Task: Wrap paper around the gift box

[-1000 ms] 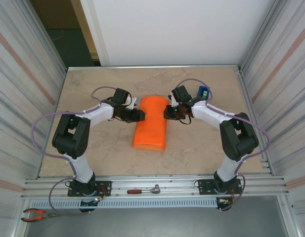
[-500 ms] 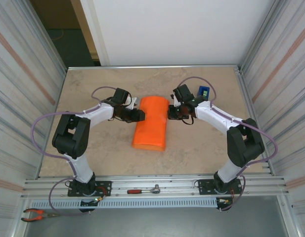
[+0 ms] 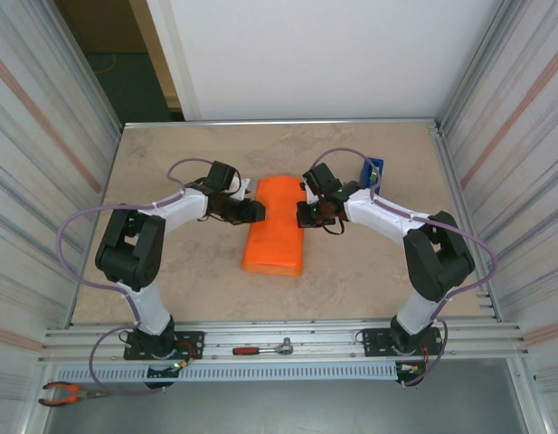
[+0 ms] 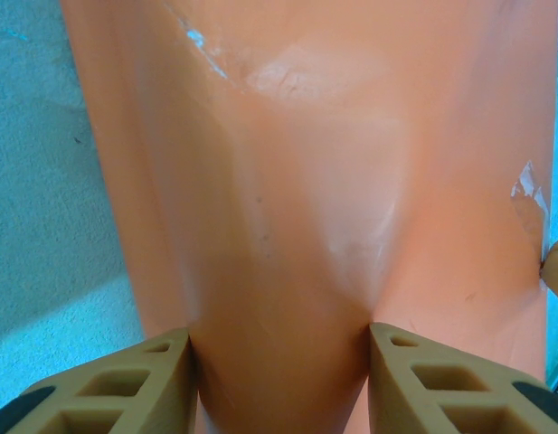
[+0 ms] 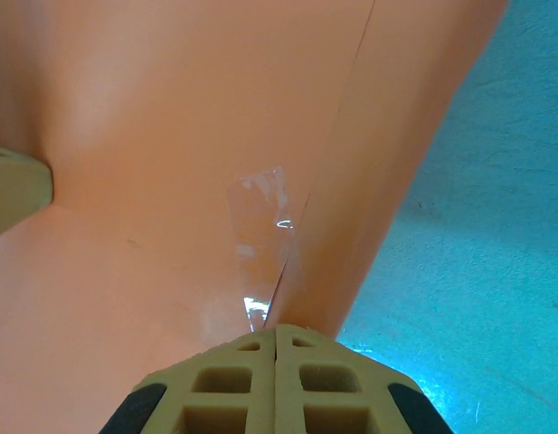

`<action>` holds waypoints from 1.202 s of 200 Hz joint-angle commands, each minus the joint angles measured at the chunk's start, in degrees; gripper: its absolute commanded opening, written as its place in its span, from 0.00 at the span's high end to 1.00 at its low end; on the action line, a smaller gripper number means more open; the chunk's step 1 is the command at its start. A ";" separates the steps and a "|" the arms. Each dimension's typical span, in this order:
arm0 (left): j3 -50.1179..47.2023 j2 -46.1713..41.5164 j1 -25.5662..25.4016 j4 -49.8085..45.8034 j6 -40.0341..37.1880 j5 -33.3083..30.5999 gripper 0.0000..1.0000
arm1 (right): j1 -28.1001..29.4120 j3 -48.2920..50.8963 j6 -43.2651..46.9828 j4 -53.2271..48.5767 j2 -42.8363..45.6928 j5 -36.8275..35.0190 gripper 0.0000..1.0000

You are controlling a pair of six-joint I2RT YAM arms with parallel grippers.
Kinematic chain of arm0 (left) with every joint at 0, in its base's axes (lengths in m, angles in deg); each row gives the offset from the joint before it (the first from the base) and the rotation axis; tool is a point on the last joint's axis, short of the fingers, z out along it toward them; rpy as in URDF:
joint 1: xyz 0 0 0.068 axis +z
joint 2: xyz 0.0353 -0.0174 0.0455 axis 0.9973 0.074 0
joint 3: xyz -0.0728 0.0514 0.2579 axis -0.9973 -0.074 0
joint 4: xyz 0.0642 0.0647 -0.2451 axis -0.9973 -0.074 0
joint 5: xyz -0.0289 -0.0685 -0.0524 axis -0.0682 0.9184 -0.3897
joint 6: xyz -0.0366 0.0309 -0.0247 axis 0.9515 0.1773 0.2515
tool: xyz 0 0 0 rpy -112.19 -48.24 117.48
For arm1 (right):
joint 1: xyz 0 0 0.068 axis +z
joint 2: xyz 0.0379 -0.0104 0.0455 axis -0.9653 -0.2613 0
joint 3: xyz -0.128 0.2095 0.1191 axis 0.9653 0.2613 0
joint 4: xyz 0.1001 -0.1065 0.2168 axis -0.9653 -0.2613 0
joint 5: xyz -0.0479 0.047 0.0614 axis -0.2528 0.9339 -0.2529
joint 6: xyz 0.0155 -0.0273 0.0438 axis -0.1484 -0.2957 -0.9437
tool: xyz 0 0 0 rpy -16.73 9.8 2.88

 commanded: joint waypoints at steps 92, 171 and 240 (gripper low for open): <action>0.86 0.39 -2.24 -10.62 -0.30 -1.81 0.52 | -3.76 -0.10 -0.17 -4.33 1.80 -2.88 0.96; 1.27 -0.76 -2.14 -9.53 0.70 0.03 0.52 | -0.40 -5.85 -2.98 -2.31 -8.26 -1.18 1.00; 3.33 -3.86 4.03 -5.12 3.73 4.14 0.47 | -4.75 -5.72 -8.33 1.91 -7.22 3.20 1.00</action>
